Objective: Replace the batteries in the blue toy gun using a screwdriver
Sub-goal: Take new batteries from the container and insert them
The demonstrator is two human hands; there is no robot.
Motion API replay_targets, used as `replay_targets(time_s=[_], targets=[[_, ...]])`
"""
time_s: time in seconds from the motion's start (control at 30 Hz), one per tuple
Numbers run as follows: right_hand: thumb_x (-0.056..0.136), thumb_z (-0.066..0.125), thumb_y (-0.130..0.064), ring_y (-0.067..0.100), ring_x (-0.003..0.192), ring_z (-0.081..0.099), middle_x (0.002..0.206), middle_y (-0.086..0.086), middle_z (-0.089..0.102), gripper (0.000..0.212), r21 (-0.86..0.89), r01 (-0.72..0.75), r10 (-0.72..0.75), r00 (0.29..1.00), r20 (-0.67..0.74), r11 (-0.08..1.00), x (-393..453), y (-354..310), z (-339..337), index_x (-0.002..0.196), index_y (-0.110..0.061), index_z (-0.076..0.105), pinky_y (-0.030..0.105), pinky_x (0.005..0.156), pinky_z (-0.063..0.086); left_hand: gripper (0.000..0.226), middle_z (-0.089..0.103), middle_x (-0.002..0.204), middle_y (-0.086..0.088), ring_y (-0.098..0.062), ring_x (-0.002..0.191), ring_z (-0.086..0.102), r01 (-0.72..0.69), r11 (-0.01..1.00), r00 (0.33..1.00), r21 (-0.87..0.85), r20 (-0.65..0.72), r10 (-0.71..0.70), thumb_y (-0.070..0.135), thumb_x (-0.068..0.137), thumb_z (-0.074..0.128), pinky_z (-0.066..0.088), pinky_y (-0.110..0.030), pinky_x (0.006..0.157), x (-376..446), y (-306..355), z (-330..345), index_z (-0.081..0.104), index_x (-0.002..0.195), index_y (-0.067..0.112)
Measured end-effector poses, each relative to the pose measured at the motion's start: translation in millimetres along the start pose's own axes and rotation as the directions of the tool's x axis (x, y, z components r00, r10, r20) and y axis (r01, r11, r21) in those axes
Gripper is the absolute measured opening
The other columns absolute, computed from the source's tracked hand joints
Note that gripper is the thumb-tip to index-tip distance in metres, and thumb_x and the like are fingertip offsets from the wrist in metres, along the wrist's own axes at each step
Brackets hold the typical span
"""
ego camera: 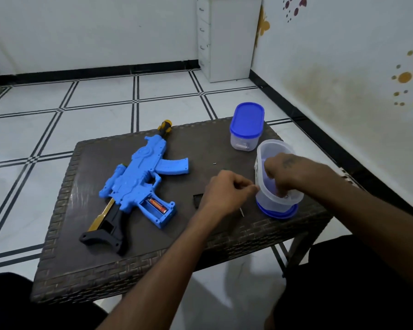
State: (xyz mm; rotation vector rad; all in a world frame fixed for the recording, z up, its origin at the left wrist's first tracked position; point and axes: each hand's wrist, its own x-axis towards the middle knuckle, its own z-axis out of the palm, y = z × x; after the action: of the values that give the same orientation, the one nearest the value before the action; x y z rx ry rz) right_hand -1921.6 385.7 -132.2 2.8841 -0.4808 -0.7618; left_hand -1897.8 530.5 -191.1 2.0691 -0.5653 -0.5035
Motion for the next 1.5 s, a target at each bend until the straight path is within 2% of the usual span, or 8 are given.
replay_targets(time_s=[0.17,0.4,0.5,0.73,0.97,1.17,1.33,1.5], targets=[[0.081,0.076,-0.012,0.026,0.114,0.057,0.127,0.012,0.056,0.053,0.093,0.04,-0.038,0.999,-0.026,0.995,3.2,0.8,6.7,0.127,-0.01,0.052,0.036,0.097,0.051,0.013,0.069,0.073,0.017,0.003,0.066,0.062,-0.024,1.0,0.999,-0.013,0.032,0.024,0.028,0.087,0.07,0.05,-0.019,0.068,0.9,-2.1,4.5,0.077,0.098,0.025],[0.08,0.077,-0.021,0.021,0.098,0.062,0.113,0.005,0.063,0.032,0.304,0.099,-0.064,0.99,-0.123,0.948,13.9,13.1,18.3,0.107,-0.021,0.06,0.032,0.078,0.055,0.015,0.073,0.081,0.012,-0.003,0.074,0.067,-0.022,0.998,0.998,-0.066,0.055,0.026,0.025,0.087,0.07,0.058,-0.031,0.081,1.3,-4.8,5.3,0.077,0.1,0.024],[0.075,0.082,-0.016,0.018,0.092,0.062,0.104,0.001,0.065,0.026,0.446,0.118,-0.012,0.973,-0.233,0.887,13.6,22.3,17.2,0.091,-0.023,0.062,0.025,0.066,0.048,0.014,0.073,0.084,0.013,-0.004,0.079,0.068,-0.025,0.998,1.0,-0.058,-0.008,0.024,0.03,0.085,0.072,0.059,-0.036,0.082,2.4,-9.5,-3.3,0.076,0.098,0.027],[0.08,0.079,-0.008,0.0,0.067,0.056,0.08,-0.005,0.066,0.026,0.556,0.385,-0.008,0.827,-0.562,0.737,-6.6,2.5,-5.8,0.104,-0.016,0.071,0.011,0.063,0.04,0.01,0.074,0.084,0.012,-0.009,0.081,0.07,-0.048,0.996,0.961,-0.077,-0.276,0.025,0.033,0.086,0.067,0.058,-0.042,0.082,-6.6,-35.7,-57.2,0.076,0.091,0.033],[0.075,0.082,-0.006,0.021,0.084,0.07,0.087,0.005,0.071,0.025,0.686,0.588,-0.175,0.799,-0.575,0.429,-7.2,-80.2,1.0,0.095,-0.013,0.072,0.037,0.079,0.06,0.017,0.071,0.104,0.009,-0.01,0.101,0.066,0.082,0.993,0.858,0.09,-0.513,-0.025,0.023,0.085,0.07,0.052,-0.034,0.09,-34.7,-75.3,-126.4,0.073,0.098,0.031],[0.076,0.081,-0.005,0.02,0.078,0.072,0.081,0.004,0.071,0.021,0.738,0.588,-0.249,0.809,-0.532,0.332,0.4,-125.7,15.2,0.092,-0.015,0.072,0.043,0.077,0.06,0.06,0.053,0.136,-0.011,-0.029,0.123,0.051,0.261,0.871,0.899,0.417,-0.433,-0.062,0.039,0.076,0.077,0.044,-0.042,0.101,-55.1,-124.4,-158.5,0.06,0.132,0.025],[0.086,0.071,0.0,0.017,0.07,0.064,0.079,0.003,0.059,0.018,0.785,0.565,-0.284,0.819,-0.498,0.252,-2.3,-150.4,17.1,0.102,-0.003,0.064,0.037,0.06,0.062,0.068,0.036,0.153,-0.006,-0.025,0.132,0.046,0.259,0.912,0.914,0.316,-0.385,-0.126,0.043,0.081,0.074,0.042,-0.042,0.105,-59.1,-137.6,-156.7,0.048,0.142,0.027],[0.087,0.069,0.0,0.024,0.072,0.07,0.086,0.01,0.06,0.017,0.786,0.574,-0.334,0.805,-0.49,0.23,-1.9,-160.3,15.1,0.103,-0.005,0.068,0.038,0.063,0.063,0.068,0.033,0.155,-0.003,-0.025,0.132,0.046,0.269,0.916,0.905,0.296,-0.404,-0.135,0.044,0.08,0.073,0.043,-0.043,0.105,-59.5,-139.3,-156.7,0.048,0.142,0.03]])
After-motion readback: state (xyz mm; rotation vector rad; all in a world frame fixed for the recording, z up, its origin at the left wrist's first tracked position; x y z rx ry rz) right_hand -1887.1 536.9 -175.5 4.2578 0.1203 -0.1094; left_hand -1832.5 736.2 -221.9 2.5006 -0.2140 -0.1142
